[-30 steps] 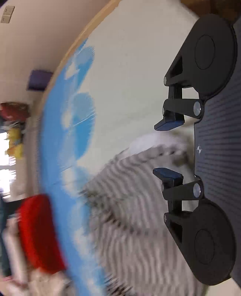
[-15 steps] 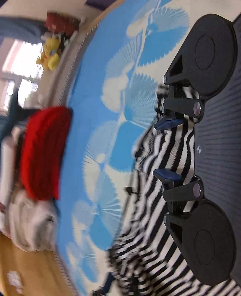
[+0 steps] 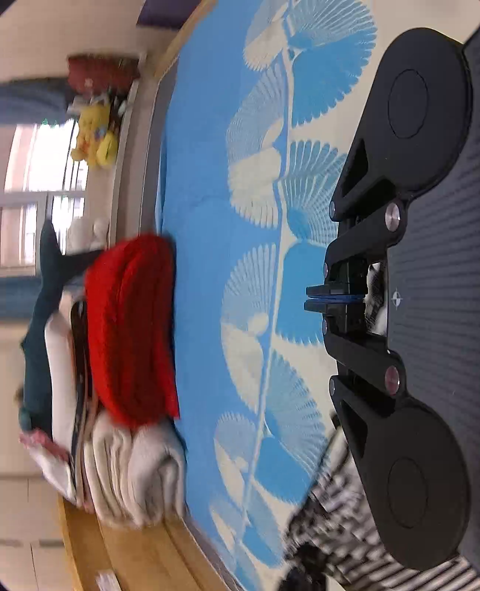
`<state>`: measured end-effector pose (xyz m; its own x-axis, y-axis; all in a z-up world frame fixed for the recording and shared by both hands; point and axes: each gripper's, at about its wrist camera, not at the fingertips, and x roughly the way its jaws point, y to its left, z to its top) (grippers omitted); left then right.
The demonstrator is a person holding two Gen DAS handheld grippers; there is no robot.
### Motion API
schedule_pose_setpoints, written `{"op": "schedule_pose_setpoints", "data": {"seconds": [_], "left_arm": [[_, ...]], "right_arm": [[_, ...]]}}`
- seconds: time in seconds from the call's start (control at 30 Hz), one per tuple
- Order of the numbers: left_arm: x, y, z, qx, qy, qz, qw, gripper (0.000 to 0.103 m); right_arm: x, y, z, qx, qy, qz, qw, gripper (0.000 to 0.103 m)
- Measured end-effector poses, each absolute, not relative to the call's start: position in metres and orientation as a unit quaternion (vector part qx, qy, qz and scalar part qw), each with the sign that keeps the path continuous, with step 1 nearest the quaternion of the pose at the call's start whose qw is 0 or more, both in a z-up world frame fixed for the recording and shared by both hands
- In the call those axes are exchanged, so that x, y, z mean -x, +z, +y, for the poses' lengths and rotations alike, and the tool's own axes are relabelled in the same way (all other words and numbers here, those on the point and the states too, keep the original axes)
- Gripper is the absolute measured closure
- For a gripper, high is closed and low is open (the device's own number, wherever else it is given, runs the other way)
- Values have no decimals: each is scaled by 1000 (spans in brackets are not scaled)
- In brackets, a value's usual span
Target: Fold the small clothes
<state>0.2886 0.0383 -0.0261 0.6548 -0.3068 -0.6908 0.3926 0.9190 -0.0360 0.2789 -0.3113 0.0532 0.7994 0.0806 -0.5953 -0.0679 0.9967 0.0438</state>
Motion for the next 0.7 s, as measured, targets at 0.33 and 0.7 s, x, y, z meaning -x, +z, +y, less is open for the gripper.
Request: {"op": "schedule_pose_setpoints", "data": {"seconds": [0.33,0.7], "left_arm": [[-297,-41,36,-44,-187,396,898,89],[-300,-25,45,-13,-188,385,903,88]], "right_arm": [[-267,30,-297,27,146,413,899,36],[-284,56,-304,-15,92,376,922,101]]}}
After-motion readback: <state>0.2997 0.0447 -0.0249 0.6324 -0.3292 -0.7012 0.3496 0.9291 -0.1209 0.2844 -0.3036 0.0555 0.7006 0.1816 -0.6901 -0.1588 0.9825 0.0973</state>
